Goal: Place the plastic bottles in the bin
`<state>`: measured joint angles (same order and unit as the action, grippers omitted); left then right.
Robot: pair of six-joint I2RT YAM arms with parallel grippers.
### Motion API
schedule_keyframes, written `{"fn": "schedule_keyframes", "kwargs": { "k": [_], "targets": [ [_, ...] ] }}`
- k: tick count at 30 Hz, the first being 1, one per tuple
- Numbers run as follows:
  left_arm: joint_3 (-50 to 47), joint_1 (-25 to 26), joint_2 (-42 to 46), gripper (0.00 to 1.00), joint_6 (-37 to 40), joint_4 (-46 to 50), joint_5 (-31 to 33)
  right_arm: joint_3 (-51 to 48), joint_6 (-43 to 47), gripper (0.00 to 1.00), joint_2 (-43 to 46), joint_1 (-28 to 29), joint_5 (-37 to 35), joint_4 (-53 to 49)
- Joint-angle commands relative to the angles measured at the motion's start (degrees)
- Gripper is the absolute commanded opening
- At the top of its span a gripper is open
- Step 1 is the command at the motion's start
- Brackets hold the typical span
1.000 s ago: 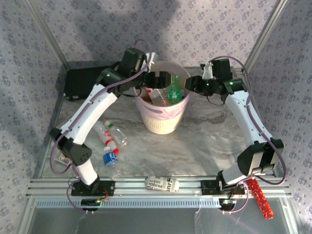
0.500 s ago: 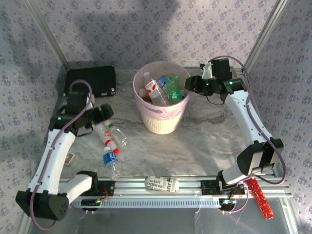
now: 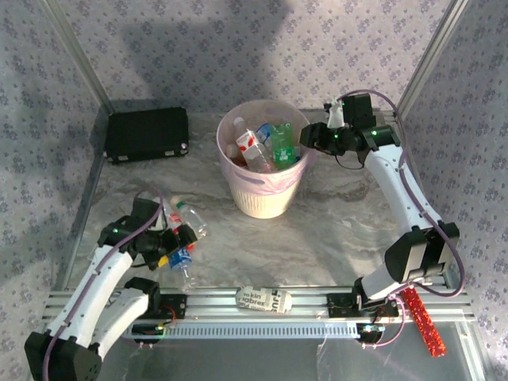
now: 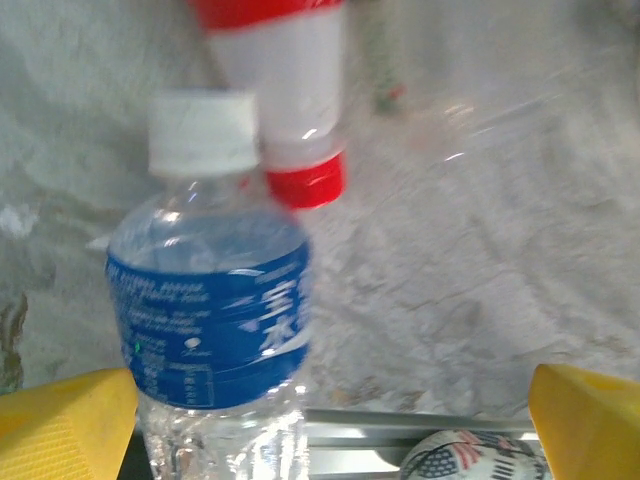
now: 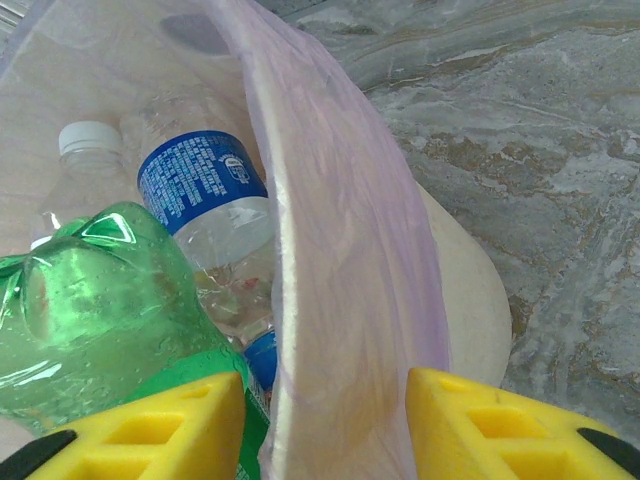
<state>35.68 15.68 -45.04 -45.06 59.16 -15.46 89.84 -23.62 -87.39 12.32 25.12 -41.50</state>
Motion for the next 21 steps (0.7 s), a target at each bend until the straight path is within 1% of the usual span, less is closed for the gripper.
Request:
{"fn": "schedule_keyframes", "kwargs": {
  "k": [1,5,13,21],
  "targets": [
    [-3.21,0.74,0.29,1.0,-4.61,-2.01,0.26,2.04,1.03,0.48,-0.83,0.25,-1.04,-1.36],
    [-5.53,0.97,0.24,0.99,-4.99,-3.57,0.91,2.27,1.12,0.48,-1.04,0.23,-1.43,-1.66],
    [-7.68,3.23,-3.43,0.92,-5.83,-8.78,2.5,1.87,0.96,0.48,-1.35,0.34,-1.4,-1.13],
    [-9.94,3.3,-3.51,0.79,-6.79,-12.84,3.34,1.57,0.85,0.48,-1.69,0.08,-0.21,-0.43]
  ]
}}
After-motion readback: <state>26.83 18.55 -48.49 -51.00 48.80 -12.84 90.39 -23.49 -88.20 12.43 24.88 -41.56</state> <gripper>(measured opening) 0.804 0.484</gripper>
